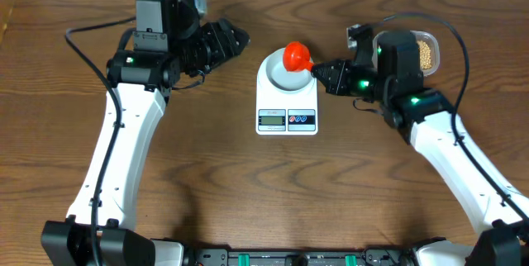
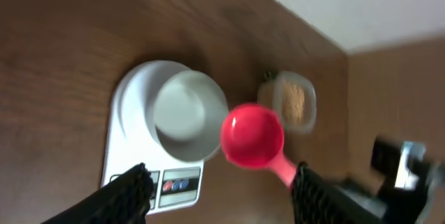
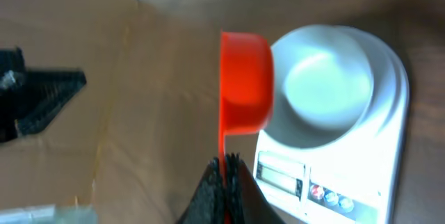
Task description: Scoop item into bowl and weigh 50g on scale
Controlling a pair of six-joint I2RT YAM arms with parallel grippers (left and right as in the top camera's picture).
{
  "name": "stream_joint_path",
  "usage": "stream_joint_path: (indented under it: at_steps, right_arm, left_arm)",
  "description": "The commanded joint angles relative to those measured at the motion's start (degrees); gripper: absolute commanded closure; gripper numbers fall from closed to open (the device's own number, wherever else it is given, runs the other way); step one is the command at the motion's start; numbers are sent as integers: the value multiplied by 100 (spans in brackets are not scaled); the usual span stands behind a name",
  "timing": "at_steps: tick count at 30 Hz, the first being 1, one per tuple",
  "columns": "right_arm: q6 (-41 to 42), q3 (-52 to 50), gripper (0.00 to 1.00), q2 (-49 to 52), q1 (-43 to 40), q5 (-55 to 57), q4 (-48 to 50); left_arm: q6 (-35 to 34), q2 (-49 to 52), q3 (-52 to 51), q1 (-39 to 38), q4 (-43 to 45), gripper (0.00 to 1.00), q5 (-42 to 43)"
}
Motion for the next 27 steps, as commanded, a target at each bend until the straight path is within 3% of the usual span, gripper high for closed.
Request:
stream_joint_path:
  at_steps: [1,5,11,17,27]
  right_arm:
    - [-807,605,99,-90,-39,-66,-398]
    - [-1202,1132,99,-90,-57,-61,-1069]
    - [-1484,1668,99,-151,-417,-46,-1832]
    - [-1738,1801,99,-511,-1010,-46,-2330]
    - [-2282,1799,99,-1049,-1635,535,-3491]
  left_arm:
    - [1010,-122,-44,20,4,33,625]
    - [1174,-122,-44,20,2,28,874]
    - [1467,-122,-44,20,-221,10,1113]
    - [2022,-120,-44,17,-664,10,1019]
    - [2184,-109,-48,-245,-1202,10,-153]
